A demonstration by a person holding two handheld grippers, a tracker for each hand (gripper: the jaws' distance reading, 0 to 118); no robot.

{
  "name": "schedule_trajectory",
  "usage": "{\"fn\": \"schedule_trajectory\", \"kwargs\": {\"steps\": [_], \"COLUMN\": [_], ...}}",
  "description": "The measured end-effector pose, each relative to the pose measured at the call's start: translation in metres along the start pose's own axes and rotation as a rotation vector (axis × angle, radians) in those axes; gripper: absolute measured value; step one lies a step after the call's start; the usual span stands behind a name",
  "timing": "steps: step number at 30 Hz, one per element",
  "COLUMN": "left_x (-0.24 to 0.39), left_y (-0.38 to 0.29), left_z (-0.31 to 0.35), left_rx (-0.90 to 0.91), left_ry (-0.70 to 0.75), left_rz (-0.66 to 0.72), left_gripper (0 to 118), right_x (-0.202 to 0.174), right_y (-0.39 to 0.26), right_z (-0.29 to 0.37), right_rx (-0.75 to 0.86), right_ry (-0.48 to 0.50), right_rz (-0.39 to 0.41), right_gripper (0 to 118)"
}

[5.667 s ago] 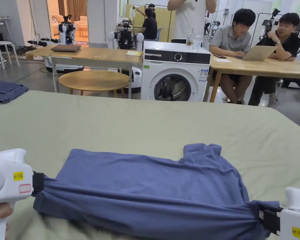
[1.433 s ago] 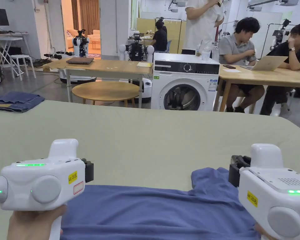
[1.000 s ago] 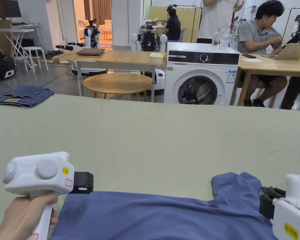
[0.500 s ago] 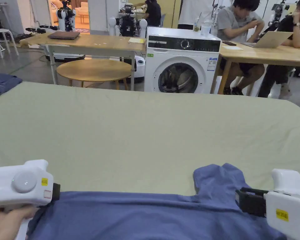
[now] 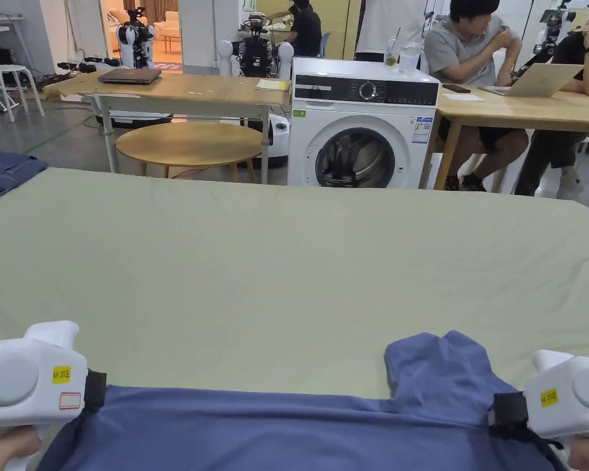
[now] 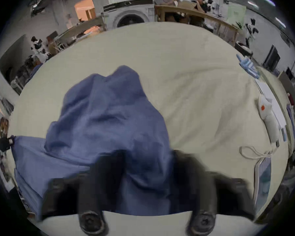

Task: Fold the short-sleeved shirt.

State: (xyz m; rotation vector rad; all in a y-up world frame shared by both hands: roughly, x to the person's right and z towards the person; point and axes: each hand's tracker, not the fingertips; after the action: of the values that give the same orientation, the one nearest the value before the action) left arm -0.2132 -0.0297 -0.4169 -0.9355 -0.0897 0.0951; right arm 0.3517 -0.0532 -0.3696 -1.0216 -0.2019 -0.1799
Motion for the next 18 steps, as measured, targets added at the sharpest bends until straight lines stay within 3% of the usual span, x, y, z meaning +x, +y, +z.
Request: {"fn": "schedule_trajectory", "kwargs": {"steps": [1, 10, 18], "left_x": [-0.001, -0.016, -0.03], "left_y": [0.001, 0.0, -0.052], "left_z": [0.001, 0.05, 0.121], "left_rx": [0.0, 0.034, 0.077], "left_ry": [0.006, -0.008, -0.028], "left_rz": [-0.006, 0.002, -0.038], "left_gripper": [1, 1, 1], "right_x": [0.0, 0.014, 0.033], "right_y": [0.001, -0.009, -0.075], "right_z": [0.004, 0.081, 0.158], "right_rx": [0.014, 0.12, 0.171], "right_ry": [0.028, 0.064, 0.089], "right_rz": [0.014, 0.035, 0.063], "right_gripper": [1, 1, 1]}}
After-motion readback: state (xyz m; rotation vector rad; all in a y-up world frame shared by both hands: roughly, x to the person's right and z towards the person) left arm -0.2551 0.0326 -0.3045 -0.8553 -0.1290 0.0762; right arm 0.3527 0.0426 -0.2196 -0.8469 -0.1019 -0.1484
